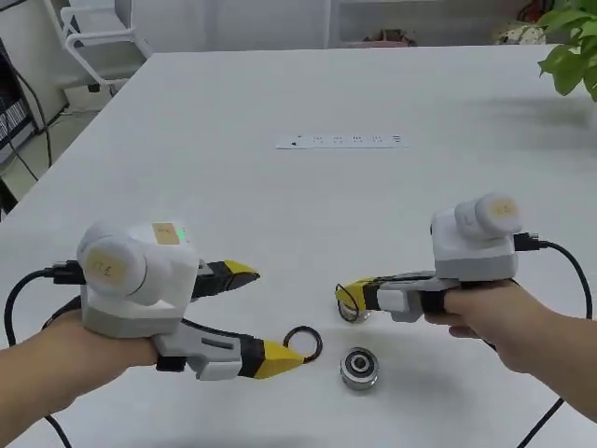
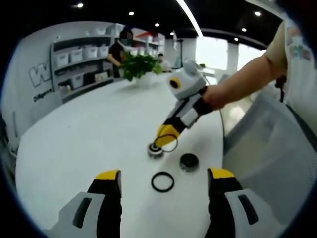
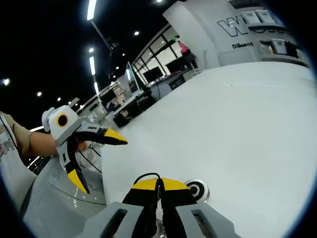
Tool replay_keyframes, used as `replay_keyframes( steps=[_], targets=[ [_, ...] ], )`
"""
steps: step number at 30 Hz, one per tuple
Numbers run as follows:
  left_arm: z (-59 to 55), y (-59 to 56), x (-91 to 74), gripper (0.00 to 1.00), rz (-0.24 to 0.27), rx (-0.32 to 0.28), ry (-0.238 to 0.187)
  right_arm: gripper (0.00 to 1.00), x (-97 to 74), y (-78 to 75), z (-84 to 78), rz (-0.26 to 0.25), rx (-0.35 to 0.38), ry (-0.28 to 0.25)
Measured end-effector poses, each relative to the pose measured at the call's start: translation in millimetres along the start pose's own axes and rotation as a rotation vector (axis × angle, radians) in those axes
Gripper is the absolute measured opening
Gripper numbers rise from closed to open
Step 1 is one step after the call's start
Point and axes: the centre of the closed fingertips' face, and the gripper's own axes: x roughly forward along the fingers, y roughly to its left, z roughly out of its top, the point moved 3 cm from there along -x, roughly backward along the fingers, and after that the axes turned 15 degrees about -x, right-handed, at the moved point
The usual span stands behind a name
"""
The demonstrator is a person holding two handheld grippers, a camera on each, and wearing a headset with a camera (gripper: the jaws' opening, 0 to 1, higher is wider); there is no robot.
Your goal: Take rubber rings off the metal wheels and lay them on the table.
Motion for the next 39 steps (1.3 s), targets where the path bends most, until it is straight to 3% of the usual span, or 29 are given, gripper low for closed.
replay_keyframes(
  steps=[26, 39],
  targets=[
    [-6.0, 5.3, -20.0, 0.72, 0.04, -0.022, -0.009, 0.0, 33.6, 5.9, -20.6, 0.037, -0.168, 0.197],
    [-6.7, 8.7, -20.5, 0.72, 0.046, -0.035, -0.011, 0.0, 41.1, 6.3, -24.9, 0.04, -0.227, 0.253]
  ],
)
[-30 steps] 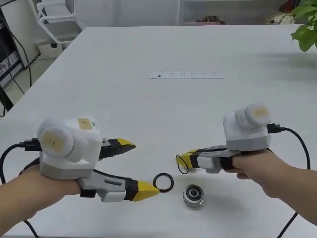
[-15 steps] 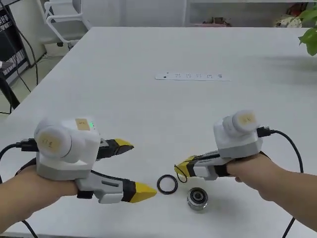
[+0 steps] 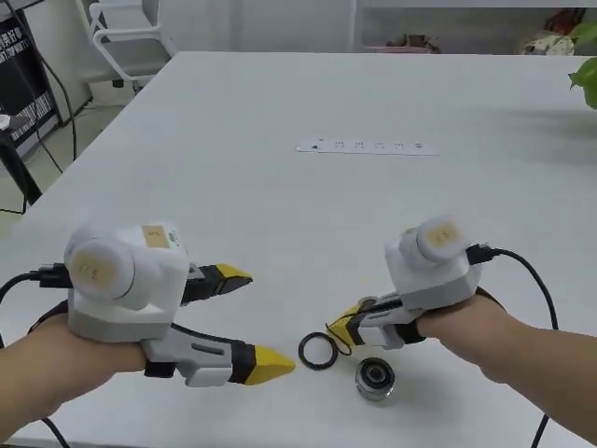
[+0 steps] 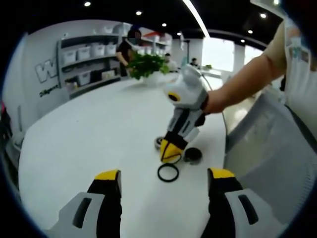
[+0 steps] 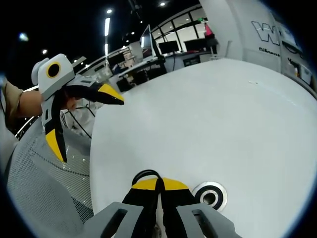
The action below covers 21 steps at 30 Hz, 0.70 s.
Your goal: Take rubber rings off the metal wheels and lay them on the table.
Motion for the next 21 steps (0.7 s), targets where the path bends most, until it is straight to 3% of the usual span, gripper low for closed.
replay_keyframes(
  steps=[11, 21],
  targets=[
    [-2.1, 2.4, -1.6, 0.71, 0.008, -0.007, 0.001, 0.0, 6.3, 1.2, -0.2, 0.006, -0.011, 0.048],
    [-2.5, 1.3, -0.5, 0.71, 0.003, -0.009, 0.004, 0.02, 6.2, 2.6, 0.1, 0.01, -0.022, 0.051]
  ],
)
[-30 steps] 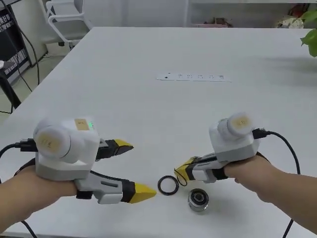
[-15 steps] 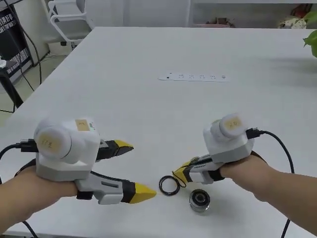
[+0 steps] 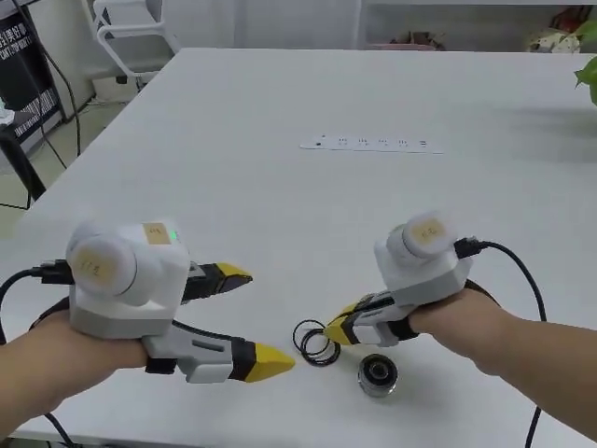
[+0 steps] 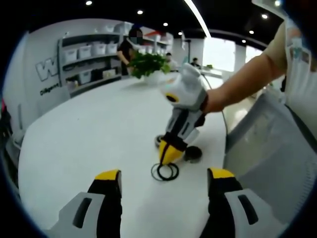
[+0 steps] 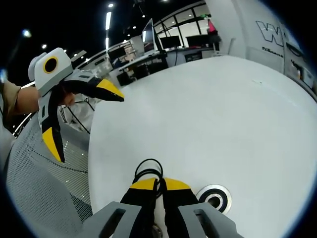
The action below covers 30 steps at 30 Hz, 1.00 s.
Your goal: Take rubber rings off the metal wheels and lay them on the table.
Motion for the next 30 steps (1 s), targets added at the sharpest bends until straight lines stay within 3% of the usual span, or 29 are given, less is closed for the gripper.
replay_keyframes(
  steps=[15, 30],
  targets=[
    [1.0, -2.0, 0.2, 0.71, -0.004, 0.001, 0.004, 0.08, -11.8, 1.7, 7.0, -0.008, 0.028, -0.067],
    [7.0, -7.3, 3.3, 0.72, -0.013, 0.005, -0.003, 0.17, -48.6, -7.7, 16.1, -0.077, 0.095, -0.202]
  ],
)
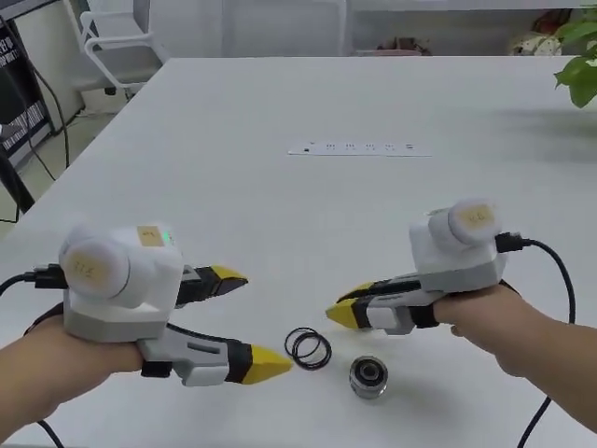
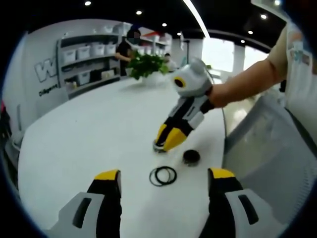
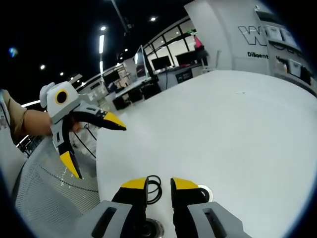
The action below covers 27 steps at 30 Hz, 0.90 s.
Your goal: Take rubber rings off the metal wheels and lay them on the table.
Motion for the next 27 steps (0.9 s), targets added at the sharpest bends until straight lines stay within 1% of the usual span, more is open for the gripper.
replay_keyframes(
  steps=[8, 13, 17, 22, 25, 27],
  targets=[
    [5.0, -2.0, 0.9, 0.72, -0.006, -0.006, -0.011, 0.23, -18.4, 1.4, 6.6, -0.026, -0.009, -0.049],
    [7.9, -0.9, -2.0, 0.73, -0.003, -0.008, -0.018, 0.33, -30.0, 1.6, 11.1, -0.048, -0.02, -0.08],
    [8.5, -0.6, -3.4, 0.73, 0.0, -0.013, -0.021, 0.38, -38.9, 2.2, 14.1, -0.064, -0.021, -0.103],
    [8.5, -0.9, -4.9, 0.73, 0.002, -0.025, -0.031, 0.44, -45.3, 5.1, 9.6, -0.076, -0.044, -0.096],
    [7.5, -1.6, -6.1, 0.73, 0.004, -0.025, -0.031, 0.47, -50.2, 7.8, 6.9, -0.081, -0.057, -0.093],
    [7.4, -1.5, -7.4, 0.73, 0.006, -0.031, -0.034, 0.48, -53.6, 10.7, 5.0, -0.084, -0.083, -0.083]
  ],
)
